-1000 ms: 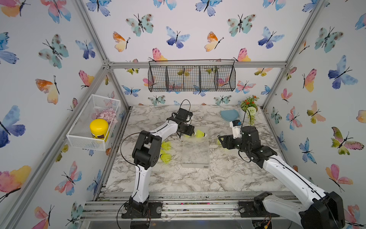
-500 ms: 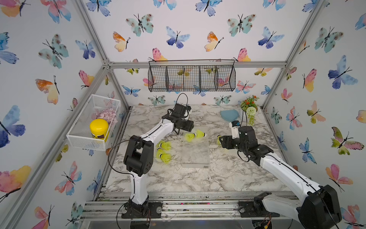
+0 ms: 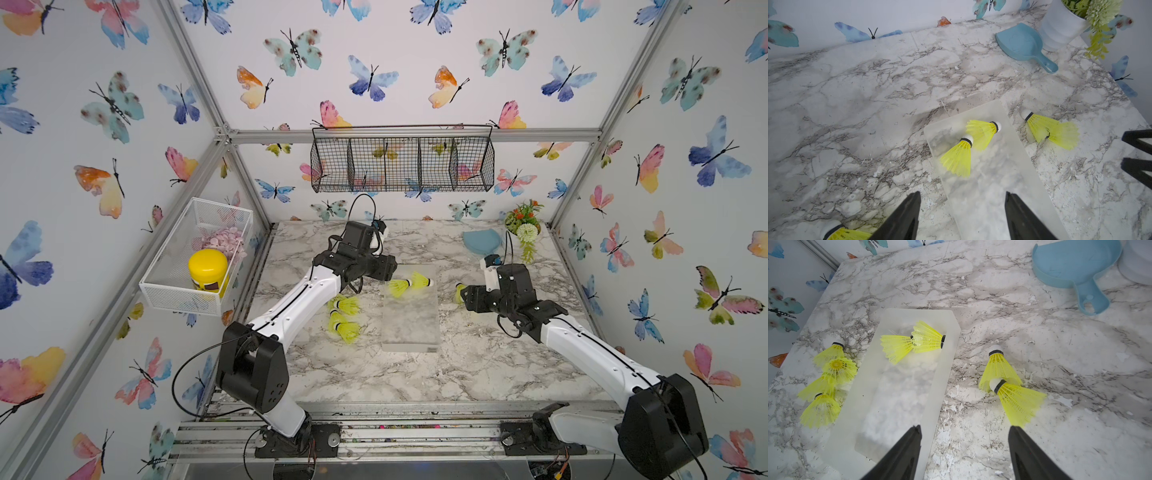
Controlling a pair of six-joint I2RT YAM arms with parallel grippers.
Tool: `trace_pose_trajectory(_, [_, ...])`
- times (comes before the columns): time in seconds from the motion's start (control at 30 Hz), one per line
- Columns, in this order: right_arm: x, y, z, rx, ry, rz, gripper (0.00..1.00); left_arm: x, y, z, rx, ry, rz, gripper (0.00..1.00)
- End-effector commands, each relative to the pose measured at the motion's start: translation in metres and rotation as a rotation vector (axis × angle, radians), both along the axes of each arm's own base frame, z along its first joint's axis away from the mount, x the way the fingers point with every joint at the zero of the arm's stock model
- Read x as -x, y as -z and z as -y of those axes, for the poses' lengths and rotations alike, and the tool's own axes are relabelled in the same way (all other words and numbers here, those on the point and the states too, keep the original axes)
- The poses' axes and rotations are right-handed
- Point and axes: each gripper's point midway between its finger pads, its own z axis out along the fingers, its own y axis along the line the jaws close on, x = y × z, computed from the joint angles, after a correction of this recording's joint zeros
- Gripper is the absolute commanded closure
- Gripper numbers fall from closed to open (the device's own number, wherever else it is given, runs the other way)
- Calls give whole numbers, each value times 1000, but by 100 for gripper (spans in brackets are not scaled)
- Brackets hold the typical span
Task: Put the shuttlecocks into the storage box
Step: Pick up the shuttlecock at the center of the board.
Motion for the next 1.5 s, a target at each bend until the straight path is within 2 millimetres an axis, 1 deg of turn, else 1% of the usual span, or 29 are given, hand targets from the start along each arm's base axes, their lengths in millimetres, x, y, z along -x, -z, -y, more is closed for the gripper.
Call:
trace_pose_trajectory(0.0, [-8, 2, 4, 15, 6, -6, 27, 18, -12, -10, 59, -21, 1, 31])
trace_pose_trajectory(0.1, [-12, 10, 8, 24, 10, -32, 27, 31, -22, -25, 93, -41, 18, 31])
trace_pose_trajectory(0.2, [-16, 18, 14, 42, 23, -59, 28, 43, -33, -46, 111, -76, 40, 31])
trace_pose_trajectory(0.33, [-23, 30, 23, 55, 48, -98, 31, 57, -43, -75, 126, -129, 76, 29])
trace_pose_trajectory(0.4, [-25, 34, 29, 50, 63, -114, 34, 63, -43, -86, 125, -134, 88, 28])
trace_pose_trajectory(0.5, [-27, 42, 34, 24, 74, -142, 39, 70, -35, -99, 104, -142, 100, 29])
trace_pose_trajectory(0.57, [-28, 47, 35, 0, 72, -158, 43, 74, -30, -102, 96, -149, 118, 28])
trace_pose_trajectory(0.7, [-30, 55, 36, -3, 73, -177, 43, 79, -27, -103, 123, -151, 158, 29])
trace_pose_trajectory(0.83, [-36, 59, 43, 39, 96, -177, 40, 80, -26, -105, 124, -157, 172, 28])
trace_pose_trajectory(0.97, [-46, 59, 48, 94, 95, -157, 34, 82, -22, -104, 115, -146, 164, 28])
trace_pose_trajectory(1.1, [-56, 63, 45, 137, 42, -156, 30, 82, -19, -107, 100, -156, 159, 28])
trace_pose_trajectory(1.23, [-64, 66, 45, 173, 5, -142, 27, 82, -19, -108, 95, -160, 159, 29])
trace_pose_trajectory(1.37, [-66, 72, 36, 164, -60, -154, 27, 82, -18, -110, 88, -168, 154, 28])
trace_pose_trajectory(1.47, [-66, 80, 33, 152, -76, -175, 31, 83, -19, -111, 90, -176, 155, 28])
